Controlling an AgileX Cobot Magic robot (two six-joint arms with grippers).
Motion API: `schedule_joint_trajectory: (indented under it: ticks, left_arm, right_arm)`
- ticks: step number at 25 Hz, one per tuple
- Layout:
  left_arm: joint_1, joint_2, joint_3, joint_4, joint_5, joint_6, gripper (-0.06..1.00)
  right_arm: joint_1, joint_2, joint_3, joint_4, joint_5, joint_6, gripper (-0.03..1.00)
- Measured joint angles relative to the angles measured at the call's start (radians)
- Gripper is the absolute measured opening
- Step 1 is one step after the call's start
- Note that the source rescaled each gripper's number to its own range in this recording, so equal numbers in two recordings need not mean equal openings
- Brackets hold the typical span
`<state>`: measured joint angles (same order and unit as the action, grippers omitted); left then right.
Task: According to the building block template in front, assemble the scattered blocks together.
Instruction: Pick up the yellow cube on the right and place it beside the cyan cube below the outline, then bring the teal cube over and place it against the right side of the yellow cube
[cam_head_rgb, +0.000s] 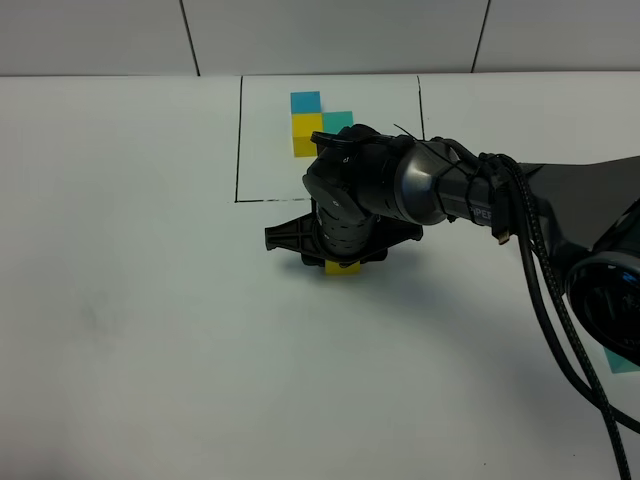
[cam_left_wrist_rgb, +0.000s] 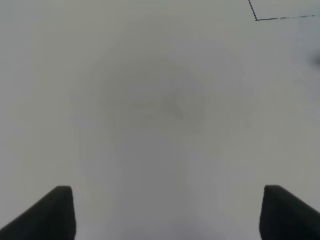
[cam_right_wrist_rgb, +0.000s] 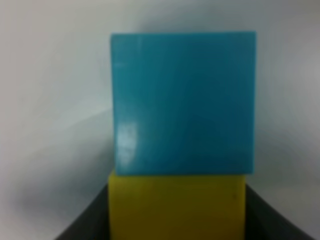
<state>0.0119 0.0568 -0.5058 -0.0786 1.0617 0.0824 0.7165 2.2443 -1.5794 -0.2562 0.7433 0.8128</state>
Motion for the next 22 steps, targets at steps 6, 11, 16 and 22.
schedule_joint_trajectory:
  ticks: [6,11,16,22]
  left_arm:
    - [0.0,0.0,0.0,0.0,0.0,0.0,0.99]
    - [0.0,0.0,0.0,0.0,0.0,0.0,0.99]
    - [0.0,0.0,0.0,0.0,0.0,0.0,0.99]
    - [0.0,0.0,0.0,0.0,0.0,-0.001,0.99]
  right_arm:
    - [-0.002,0.0,0.0,0.008,0.0,0.0,0.03]
    - [-0.004,0.002,0.001,0.038,0.007,-0.001,0.36]
    - [-0.004,-0.015,0.005,0.043,0.018,0.0,0.87]
    - [-0.004,-0.091,0.008,0.044,0.103,-0.044,0.99]
